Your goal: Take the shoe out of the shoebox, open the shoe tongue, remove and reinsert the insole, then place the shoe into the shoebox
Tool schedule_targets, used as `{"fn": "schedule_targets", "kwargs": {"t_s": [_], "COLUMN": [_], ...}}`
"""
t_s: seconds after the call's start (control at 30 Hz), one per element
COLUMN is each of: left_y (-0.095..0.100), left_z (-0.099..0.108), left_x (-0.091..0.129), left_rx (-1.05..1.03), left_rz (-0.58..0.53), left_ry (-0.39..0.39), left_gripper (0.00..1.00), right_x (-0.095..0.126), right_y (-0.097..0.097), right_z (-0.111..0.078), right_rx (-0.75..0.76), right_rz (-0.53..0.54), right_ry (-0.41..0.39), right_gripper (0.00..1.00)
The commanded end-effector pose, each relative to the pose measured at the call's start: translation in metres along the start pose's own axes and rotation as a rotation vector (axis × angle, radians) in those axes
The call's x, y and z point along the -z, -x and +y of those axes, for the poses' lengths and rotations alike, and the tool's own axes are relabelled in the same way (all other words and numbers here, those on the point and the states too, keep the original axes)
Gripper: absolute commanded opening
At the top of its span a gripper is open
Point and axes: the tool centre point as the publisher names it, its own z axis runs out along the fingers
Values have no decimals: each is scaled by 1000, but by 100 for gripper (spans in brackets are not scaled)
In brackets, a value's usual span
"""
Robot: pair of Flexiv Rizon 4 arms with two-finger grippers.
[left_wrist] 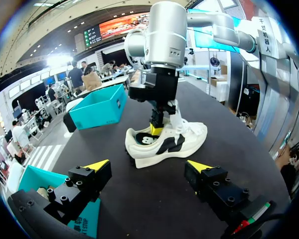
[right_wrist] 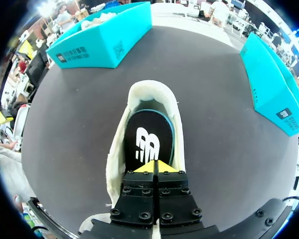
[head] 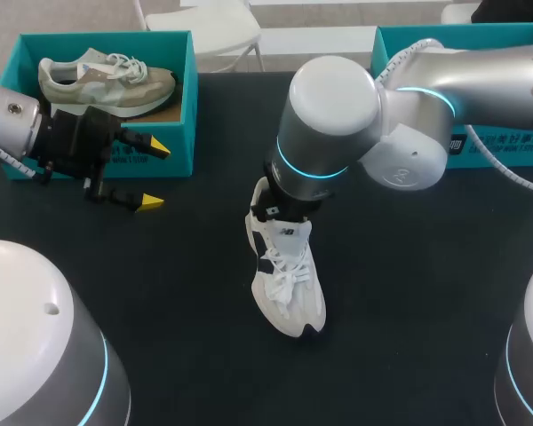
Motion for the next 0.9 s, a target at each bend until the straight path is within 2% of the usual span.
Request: {"fn": "schedule_targets", "kwargs": {"t_s": [0.03,0.33,0.43,0.6,0.9], "left_y": [-1,-1,-1,-1,-1], "left_z": [0,0,0,0,0], "left_x": [1,1,1,1,1], "left_rx": [0,0,0,0,0], "left_rz": [0,0,0,0,0], "left_ry": [3,3,3,3,3], "left_gripper": [100,100,100,100,100], "right_x": [-16,-32,-30,-14,-33], "right_y": [0,-4,-2,4,10], "right_z": [3,-1,0,16,48], "right_rx": [16,34,50,62,113], "right_rz": [24,32,21,-9,-35], "right_ry": [-20,-51,-56,-14,27], "right_gripper": [0,0,0,0,0]}}
